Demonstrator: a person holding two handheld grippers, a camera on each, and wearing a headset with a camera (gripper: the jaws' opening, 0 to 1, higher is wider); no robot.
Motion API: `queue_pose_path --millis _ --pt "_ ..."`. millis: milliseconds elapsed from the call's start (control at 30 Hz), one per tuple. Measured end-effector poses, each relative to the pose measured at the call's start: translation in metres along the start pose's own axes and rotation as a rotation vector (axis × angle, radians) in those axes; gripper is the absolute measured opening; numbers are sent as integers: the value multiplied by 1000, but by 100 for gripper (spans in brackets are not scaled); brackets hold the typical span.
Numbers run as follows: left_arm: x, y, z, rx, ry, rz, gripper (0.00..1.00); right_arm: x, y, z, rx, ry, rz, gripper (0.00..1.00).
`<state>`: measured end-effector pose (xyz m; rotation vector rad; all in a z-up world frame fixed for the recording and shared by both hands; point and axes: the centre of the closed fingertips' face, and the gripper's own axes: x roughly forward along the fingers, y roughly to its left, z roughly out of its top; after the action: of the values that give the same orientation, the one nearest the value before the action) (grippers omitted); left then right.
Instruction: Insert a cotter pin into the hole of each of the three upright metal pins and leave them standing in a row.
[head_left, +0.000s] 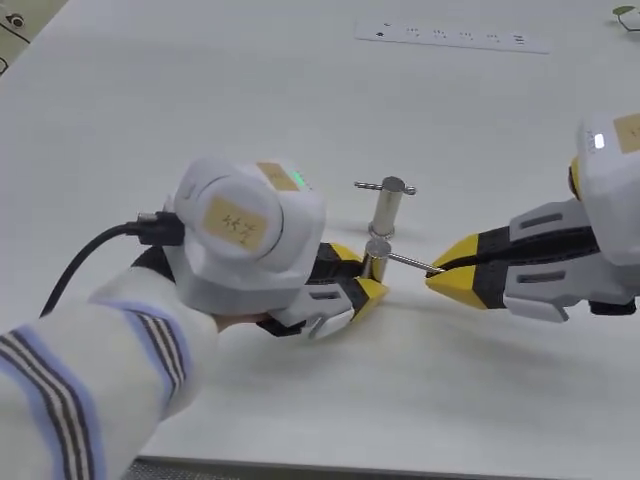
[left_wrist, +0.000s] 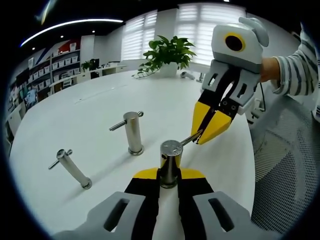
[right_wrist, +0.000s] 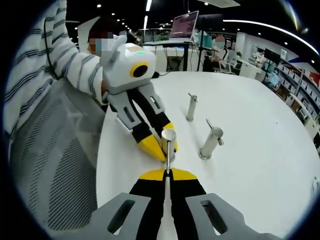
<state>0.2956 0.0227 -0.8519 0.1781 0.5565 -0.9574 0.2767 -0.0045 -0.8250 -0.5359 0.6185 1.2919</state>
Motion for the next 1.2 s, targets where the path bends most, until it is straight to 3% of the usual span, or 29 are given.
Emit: queue_pose_path --millis 300,667,1200 --pt "0 0 -1 -8 0 2 11 -2 2 3 20 -23 -18 4" --pt "0 1 -1 16 5 12 11 2 -2 2 -3 -7 -23 3" --pt "1 0 -1 21 10 27 11 -1 1 1 87 -35 -51 3"
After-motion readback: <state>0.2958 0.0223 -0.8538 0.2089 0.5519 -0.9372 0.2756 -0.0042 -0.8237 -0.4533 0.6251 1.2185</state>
